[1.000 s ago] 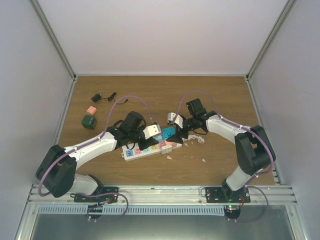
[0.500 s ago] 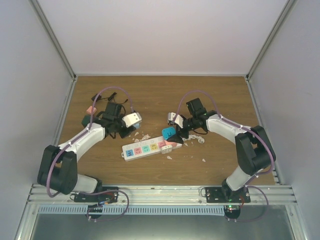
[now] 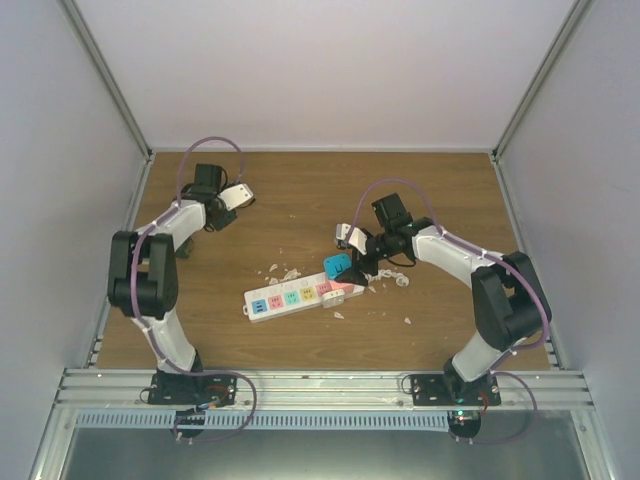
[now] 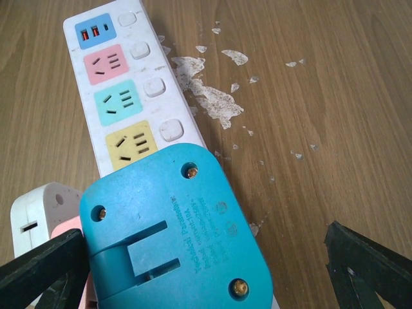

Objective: Pull the plug off the socket

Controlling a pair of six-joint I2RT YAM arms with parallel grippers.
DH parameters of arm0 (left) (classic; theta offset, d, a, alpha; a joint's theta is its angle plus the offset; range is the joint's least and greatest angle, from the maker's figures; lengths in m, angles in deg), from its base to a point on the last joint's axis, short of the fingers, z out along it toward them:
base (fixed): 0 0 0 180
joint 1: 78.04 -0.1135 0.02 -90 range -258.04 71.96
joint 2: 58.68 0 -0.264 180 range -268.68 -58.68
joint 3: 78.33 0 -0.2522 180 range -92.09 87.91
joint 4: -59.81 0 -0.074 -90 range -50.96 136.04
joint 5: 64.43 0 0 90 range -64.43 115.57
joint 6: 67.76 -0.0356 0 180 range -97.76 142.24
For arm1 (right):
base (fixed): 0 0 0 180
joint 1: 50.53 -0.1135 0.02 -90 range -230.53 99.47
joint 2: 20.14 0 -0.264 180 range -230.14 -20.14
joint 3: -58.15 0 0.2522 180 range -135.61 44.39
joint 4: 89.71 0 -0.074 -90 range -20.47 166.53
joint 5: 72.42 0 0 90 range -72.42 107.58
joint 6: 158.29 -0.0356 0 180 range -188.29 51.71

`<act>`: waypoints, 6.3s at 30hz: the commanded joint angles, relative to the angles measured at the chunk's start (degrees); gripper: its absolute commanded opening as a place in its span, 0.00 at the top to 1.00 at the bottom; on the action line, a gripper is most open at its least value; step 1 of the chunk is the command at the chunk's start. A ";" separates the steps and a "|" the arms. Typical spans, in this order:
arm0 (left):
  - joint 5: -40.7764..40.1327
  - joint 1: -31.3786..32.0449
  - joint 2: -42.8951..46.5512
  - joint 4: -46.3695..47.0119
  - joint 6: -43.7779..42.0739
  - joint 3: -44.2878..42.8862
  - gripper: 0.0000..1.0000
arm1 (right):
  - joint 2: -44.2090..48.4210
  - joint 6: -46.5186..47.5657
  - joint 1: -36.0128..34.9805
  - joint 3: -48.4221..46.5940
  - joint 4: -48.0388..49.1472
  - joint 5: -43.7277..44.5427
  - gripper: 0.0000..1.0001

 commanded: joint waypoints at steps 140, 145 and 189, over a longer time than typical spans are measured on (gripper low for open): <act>34.54 35.67 5.10 -10.74 19.08 -0.85 0.78 | 6.48 7.44 6.46 12.03 9.05 -17.18 0.19; 30.84 35.51 6.04 -12.40 15.47 0.10 0.88 | 8.95 3.13 6.50 14.66 14.91 -19.81 0.15; 37.85 28.20 12.13 -19.53 -0.34 5.12 0.93 | -1.81 -8.74 -2.98 20.95 44.75 -15.52 0.08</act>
